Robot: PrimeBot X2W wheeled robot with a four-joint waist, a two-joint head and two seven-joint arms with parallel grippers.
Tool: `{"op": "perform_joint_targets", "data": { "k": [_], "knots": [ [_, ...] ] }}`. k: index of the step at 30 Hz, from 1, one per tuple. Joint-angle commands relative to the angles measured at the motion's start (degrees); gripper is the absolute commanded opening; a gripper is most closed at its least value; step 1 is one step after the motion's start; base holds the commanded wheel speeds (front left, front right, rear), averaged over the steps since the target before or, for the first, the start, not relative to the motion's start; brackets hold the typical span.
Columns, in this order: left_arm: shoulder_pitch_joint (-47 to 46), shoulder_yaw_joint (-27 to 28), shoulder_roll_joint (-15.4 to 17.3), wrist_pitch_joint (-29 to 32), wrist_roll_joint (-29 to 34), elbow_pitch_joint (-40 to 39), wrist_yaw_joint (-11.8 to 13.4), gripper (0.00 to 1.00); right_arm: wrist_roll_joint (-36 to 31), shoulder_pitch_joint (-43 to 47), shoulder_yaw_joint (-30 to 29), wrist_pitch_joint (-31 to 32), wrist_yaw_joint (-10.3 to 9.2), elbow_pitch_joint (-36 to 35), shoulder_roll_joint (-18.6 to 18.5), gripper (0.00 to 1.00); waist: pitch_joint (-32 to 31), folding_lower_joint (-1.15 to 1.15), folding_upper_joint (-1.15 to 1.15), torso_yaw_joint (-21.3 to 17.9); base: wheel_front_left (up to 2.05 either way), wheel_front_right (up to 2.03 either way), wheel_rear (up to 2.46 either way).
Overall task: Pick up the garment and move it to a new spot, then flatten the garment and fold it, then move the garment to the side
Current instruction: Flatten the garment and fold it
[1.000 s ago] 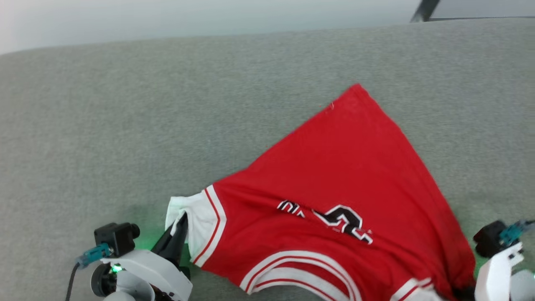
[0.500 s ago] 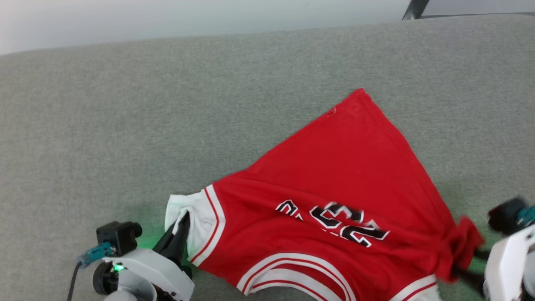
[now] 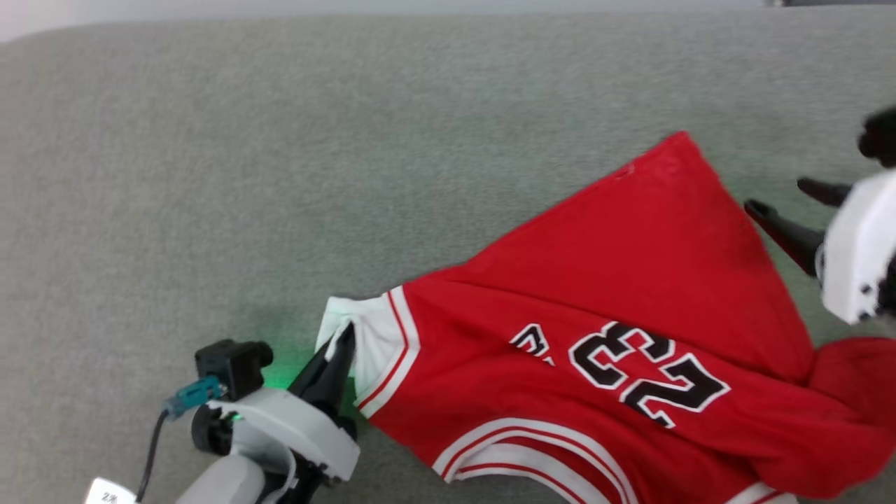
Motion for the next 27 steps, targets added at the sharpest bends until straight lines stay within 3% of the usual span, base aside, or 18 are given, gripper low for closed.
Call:
{"op": "perform_joint_targets", "data": {
  "k": [1,7,12,20,21,22,23,27],
  "knots": [
    [-1.0,-0.3,-0.6,-0.1,0.4,0.4,-0.4,0.00,-0.9,-2.4,1.7,-0.4,-0.08,2.3,0.2,1.00,2.9,0.00,0.00,3.0,0.00,0.00,0.00],
    [-3.3,-1.4,-2.8,-0.5,0.9,2.4,-1.7,0.00,-3.5,-13.0,9.1,-2.4,-0.08,15.4,0.3,1.00,5.9,0.00,0.00,6.2,0.00,0.00,0.00],
    [-4.0,-1.8,-3.8,-1.0,0.9,4.8,-2.4,0.00,-2.5,-16.4,15.0,-1.1,-0.08,25.1,0.3,1.00,6.6,0.00,0.00,7.8,0.00,0.00,0.00],
    [-3.6,-1.7,-4.1,-1.6,0.7,6.4,-2.9,0.00,2.3,-15.4,23.5,1.3,-0.02,29.6,-0.8,0.97,6.1,0.00,0.00,8.4,0.00,0.00,0.00],
    [-3.6,-1.8,-4.2,-1.7,0.6,6.5,-3.0,0.00,2.7,-15.4,24.2,1.2,-0.01,29.7,-1.0,0.54,6.0,0.00,0.00,8.3,0.00,0.00,0.00],
    [-3.7,-1.9,-4.3,-1.7,0.6,6.6,-3.1,0.00,3.1,-15.5,24.9,1.0,0.00,29.8,-1.2,0.19,5.9,0.00,0.00,8.3,0.00,0.00,0.00],
    [-3.7,-2.0,-4.4,-1.7,0.5,6.6,-3.2,0.00,3.4,-15.8,25.3,0.5,0.09,30.1,-1.3,0.00,5.9,0.00,0.00,8.2,0.00,0.00,0.00],
    [-4.0,-1.7,-4.5,-1.9,-0.1,6.9,-3.6,0.00,4.1,-17.7,26.0,-3.3,0.00,31.4,-1.7,0.00,5.2,0.00,0.00,7.8,0.00,0.00,0.00]
  ]
}}
